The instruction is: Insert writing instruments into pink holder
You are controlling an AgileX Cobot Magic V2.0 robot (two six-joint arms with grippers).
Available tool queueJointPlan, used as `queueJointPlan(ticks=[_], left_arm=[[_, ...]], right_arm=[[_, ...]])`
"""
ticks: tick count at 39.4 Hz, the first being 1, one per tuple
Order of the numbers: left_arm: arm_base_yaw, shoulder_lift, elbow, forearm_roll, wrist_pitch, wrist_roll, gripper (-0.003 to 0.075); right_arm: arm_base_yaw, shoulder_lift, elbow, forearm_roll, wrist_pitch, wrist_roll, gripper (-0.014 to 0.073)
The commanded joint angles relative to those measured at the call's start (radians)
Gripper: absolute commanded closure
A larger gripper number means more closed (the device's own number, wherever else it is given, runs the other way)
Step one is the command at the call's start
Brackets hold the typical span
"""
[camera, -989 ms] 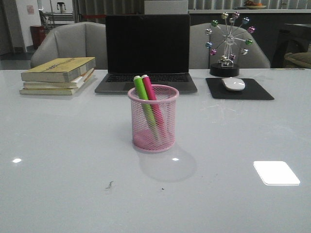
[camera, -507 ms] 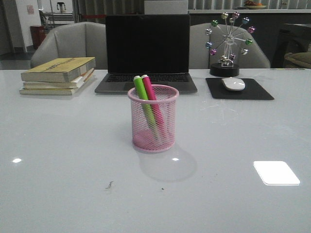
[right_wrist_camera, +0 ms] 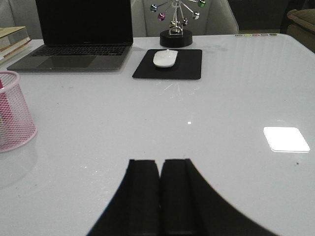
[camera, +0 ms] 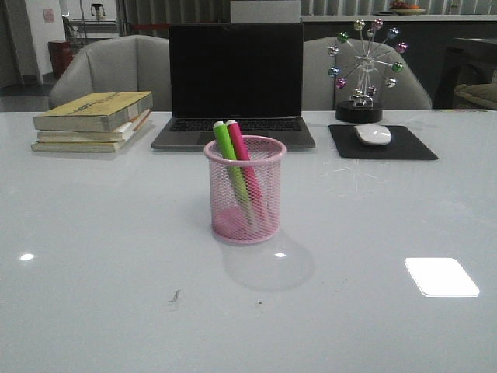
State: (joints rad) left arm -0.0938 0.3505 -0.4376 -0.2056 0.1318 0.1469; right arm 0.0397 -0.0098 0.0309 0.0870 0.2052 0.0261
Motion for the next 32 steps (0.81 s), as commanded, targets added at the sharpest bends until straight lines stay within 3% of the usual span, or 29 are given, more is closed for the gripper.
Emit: queueJointPlan(ticks=[1, 4, 16, 24, 32], left_arm=[[0.002, -0.053, -0.030, -0.006, -0.089, -0.001, 0.0587], [0.002, -0.112, -0.030, -0.006, -0.089, -0.001, 0.0630], [0.008, -0.277, -0.011, 0.001, -0.038, -0.001, 0.0629], [0.008, -0.373, 0.098, 0.001, -0.048, -0.001, 0.0629], [0.008, -0.380, 0.226, -0.004, -0.140, -0.001, 0.0629]], right_arm=[[-0.009, -0.019, 0.000, -0.008, -0.084, -0.004, 0.0544], [-0.009, -0.019, 0.000, -0.008, -0.084, -0.004, 0.0544], [-0.009, -0.019, 0.000, -0.008, -0.084, -0.004, 0.0544], [-0.009, -0.019, 0.000, -0.008, -0.084, -0.004, 0.0544], [-0.009, -0.019, 0.000, -0.008, -0.084, -0.004, 0.0544]])
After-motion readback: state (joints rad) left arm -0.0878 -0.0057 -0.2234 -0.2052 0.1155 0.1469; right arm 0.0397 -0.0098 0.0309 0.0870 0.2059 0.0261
